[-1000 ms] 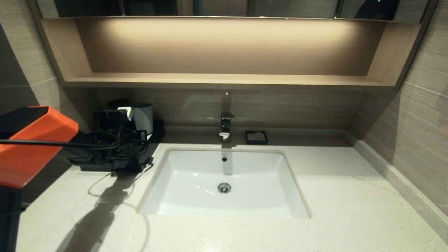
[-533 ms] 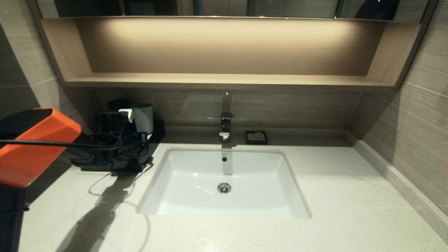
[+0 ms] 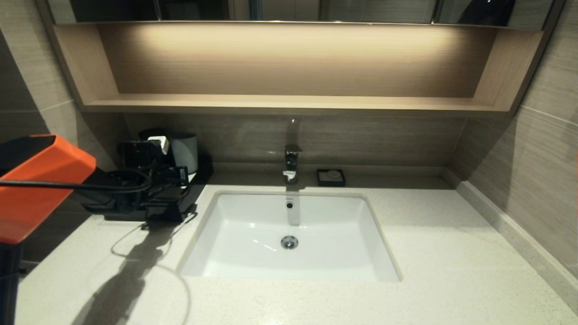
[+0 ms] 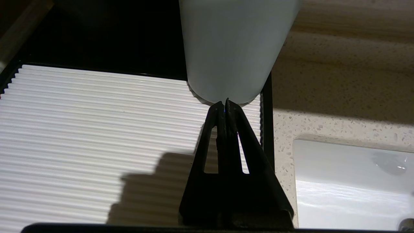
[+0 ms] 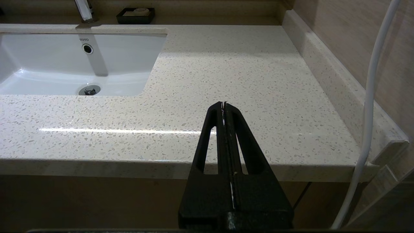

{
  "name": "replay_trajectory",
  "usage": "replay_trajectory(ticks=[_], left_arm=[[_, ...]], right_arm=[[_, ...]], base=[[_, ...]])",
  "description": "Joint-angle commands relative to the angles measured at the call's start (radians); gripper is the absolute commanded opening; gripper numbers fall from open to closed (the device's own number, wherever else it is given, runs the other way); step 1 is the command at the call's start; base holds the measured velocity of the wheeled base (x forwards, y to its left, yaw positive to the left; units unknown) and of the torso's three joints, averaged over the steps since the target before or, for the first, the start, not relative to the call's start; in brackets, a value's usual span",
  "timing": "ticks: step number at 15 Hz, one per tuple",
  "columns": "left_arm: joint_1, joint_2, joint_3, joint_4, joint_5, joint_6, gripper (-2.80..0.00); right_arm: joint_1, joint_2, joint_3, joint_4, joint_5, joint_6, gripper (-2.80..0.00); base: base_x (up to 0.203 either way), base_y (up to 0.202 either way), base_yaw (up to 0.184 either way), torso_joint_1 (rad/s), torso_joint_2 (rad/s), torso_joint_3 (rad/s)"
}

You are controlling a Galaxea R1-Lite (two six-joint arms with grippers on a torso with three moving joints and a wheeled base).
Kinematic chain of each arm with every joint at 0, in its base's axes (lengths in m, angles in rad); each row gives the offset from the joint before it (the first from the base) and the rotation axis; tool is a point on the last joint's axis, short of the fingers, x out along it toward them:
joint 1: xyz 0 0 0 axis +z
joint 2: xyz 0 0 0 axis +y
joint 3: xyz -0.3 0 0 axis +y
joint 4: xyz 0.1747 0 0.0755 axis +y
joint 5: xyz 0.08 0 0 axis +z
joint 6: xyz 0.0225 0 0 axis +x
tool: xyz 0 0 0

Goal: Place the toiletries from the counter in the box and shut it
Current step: Place the cup on the storage box

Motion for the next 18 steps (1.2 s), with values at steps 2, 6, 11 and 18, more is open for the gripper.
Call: replay_trajectory(ticks=[2,6,11,18], left_arm=[[-0.009,-0.018,-0.002,-0.002,0.0,-0.001,-2.8],[-0.035,0.007,-0.023,-0.002,-0.002,-0.001,-2.8],[-0.056,0.04,-0.075,-0.002,-0.002,-0.004,-2.8],[-0.056,0.067,-0.101,-0.002,0.004,-0.001,-2.8]], right_arm=[[0.0,-0.002,0.002,0.0,0.0,0.0,-2.8],[0.0,-0.002,0.002,0.0,0.0,0.0,-2.8],[0.0,-0.002,0.001,0.0,0.0,0.0,-2.8],[0.0,-0.002,0.002,0.0,0.0,0.0,-2.8]], base=[[0.0,0.0,0.0,0.0,0.0,0.0],[0.0,0.0,0.0,0.0,0.0,0.0],[0.0,0.0,0.0,0.0,0.0,0.0],[0.0,0.0,0.0,0.0,0.0,0.0]])
